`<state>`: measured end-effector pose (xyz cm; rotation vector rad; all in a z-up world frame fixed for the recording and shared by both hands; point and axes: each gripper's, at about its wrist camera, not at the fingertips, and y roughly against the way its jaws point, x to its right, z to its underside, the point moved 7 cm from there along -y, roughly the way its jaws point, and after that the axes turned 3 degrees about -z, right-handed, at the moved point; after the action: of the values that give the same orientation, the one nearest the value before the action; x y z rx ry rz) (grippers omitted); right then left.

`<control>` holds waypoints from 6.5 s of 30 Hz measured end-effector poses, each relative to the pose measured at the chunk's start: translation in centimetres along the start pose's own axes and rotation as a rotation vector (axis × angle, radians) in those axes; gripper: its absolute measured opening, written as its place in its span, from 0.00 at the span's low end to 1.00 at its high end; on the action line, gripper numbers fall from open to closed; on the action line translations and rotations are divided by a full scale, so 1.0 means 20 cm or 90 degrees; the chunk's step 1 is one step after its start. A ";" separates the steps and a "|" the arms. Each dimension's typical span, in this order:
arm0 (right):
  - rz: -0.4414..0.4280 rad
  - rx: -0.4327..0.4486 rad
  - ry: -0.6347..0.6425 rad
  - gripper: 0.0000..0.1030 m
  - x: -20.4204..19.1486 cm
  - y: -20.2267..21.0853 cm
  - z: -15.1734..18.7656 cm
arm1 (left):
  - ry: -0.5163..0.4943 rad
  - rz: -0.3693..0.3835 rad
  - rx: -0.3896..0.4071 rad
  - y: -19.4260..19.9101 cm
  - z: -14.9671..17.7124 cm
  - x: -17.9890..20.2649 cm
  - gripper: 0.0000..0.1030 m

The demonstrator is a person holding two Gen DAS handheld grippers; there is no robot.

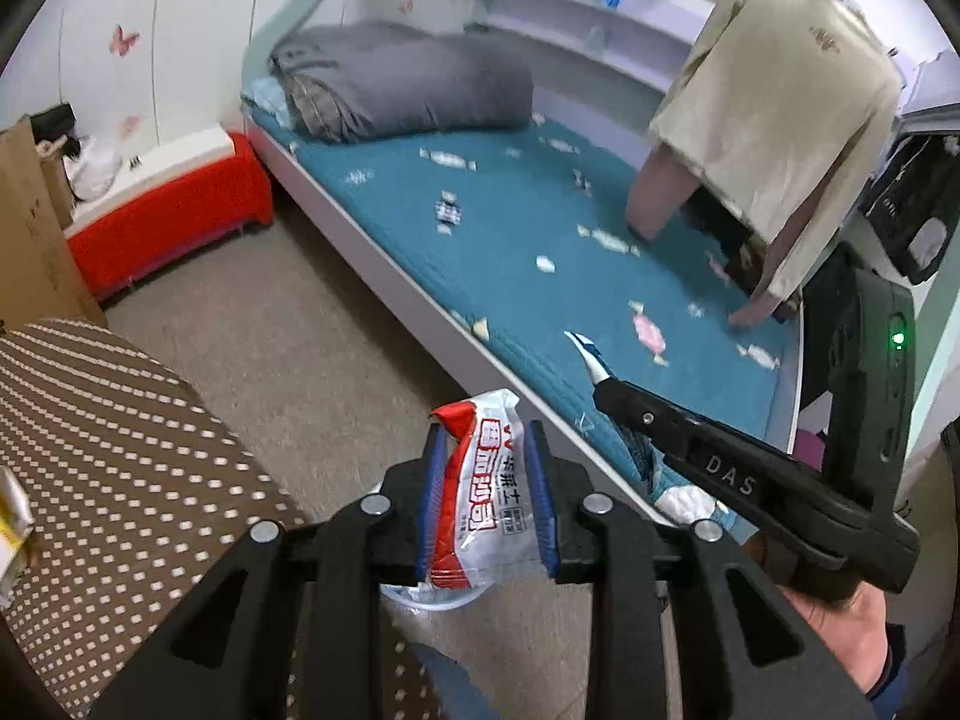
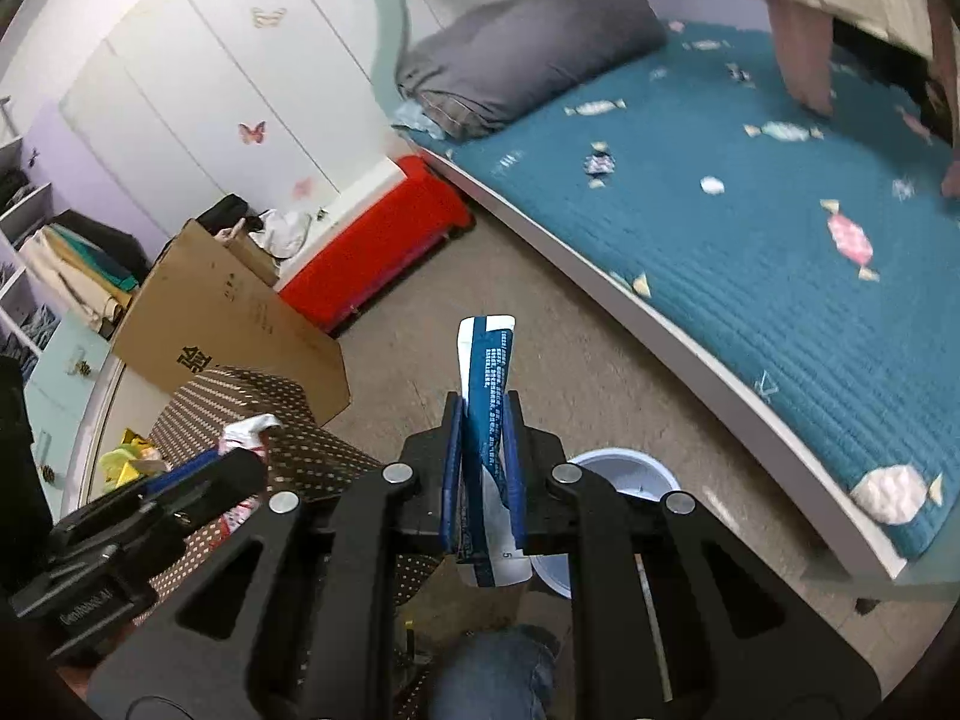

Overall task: Collect trash
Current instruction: 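Release the wrapper from the left tool into the bin while the right drops the tube, then move both open tools back over the table, then close the left tool on the white-and-olive paper box while the right grasps the yellow carton, then release the paper box from the left tool into the bin while the right drops the yellow carton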

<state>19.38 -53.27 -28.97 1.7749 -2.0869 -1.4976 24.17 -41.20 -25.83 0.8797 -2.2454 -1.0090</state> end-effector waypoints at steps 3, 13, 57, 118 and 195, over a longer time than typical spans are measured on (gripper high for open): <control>0.001 -0.015 -0.016 0.13 0.05 -0.07 0.02 | 0.003 0.001 -0.033 -0.12 0.01 -0.01 0.26; 0.006 -0.061 -0.104 0.67 0.25 -0.22 0.17 | 0.020 -0.032 -0.024 -0.13 0.02 -0.13 0.84; -0.068 0.045 0.219 0.94 -1.15 0.40 0.27 | 0.077 -0.166 0.234 1.17 0.31 -0.63 0.93; -0.084 -0.103 0.371 0.91 -1.76 -0.45 0.77 | 0.281 -0.329 0.126 1.09 0.79 -2.14 0.37; 0.050 0.025 -0.082 0.94 0.31 0.05 -0.01 | -0.028 -0.007 0.004 -0.03 0.03 0.05 0.41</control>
<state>16.58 -58.28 -31.46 1.6287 -2.2310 -1.6022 23.29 -41.94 -26.52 0.8821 -2.2836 -1.0367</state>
